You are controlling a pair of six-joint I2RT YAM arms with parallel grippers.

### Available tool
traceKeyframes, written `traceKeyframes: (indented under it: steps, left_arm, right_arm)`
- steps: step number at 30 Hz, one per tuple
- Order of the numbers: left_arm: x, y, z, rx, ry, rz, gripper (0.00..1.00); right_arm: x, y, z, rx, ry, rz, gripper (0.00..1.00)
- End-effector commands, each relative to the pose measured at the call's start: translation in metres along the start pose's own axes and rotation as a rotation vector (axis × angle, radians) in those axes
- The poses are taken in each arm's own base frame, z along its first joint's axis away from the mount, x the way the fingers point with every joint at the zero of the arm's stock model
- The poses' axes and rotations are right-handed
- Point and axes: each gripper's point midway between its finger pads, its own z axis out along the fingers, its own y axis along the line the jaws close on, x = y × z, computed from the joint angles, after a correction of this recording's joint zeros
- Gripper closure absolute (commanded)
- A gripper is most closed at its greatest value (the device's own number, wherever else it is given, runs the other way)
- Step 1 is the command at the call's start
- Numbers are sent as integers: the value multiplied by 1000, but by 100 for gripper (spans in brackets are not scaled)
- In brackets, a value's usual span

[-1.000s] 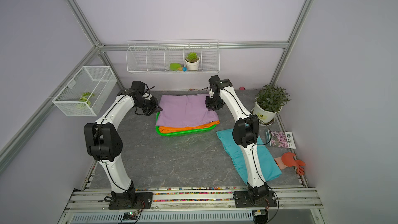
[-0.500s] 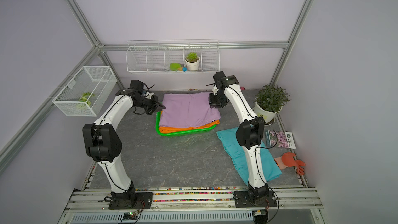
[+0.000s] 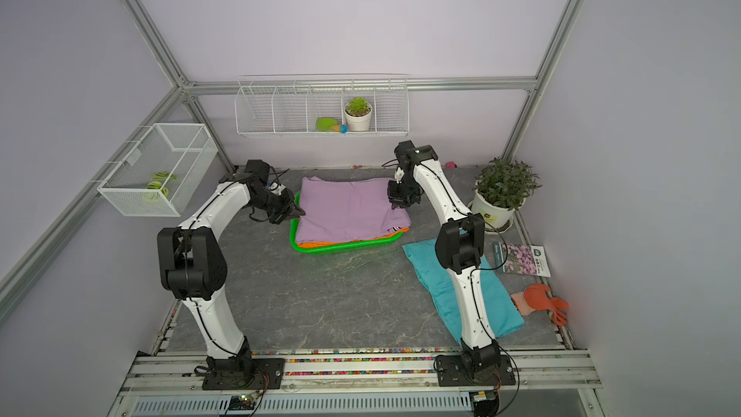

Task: Put the folded long pants in the basket
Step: Place the long pant in the basket.

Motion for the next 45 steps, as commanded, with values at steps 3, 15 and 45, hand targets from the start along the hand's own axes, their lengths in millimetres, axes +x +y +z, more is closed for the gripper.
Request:
traceKeyframes:
  steps: [3, 15, 45]
  left_arm:
    - [-6, 28, -5, -82, -22, -11, 100]
    - [9, -24, -50, 159, 9, 15, 100]
    - [-6, -23, -98, 85, -212, 103, 47]
  right_arm:
    - [-1, -10, 15, 64, 16, -9, 100]
    - [-1, 5, -45, -26, -83, -22, 100]
    - [-11, -20, -78, 127, -228, -43, 35]
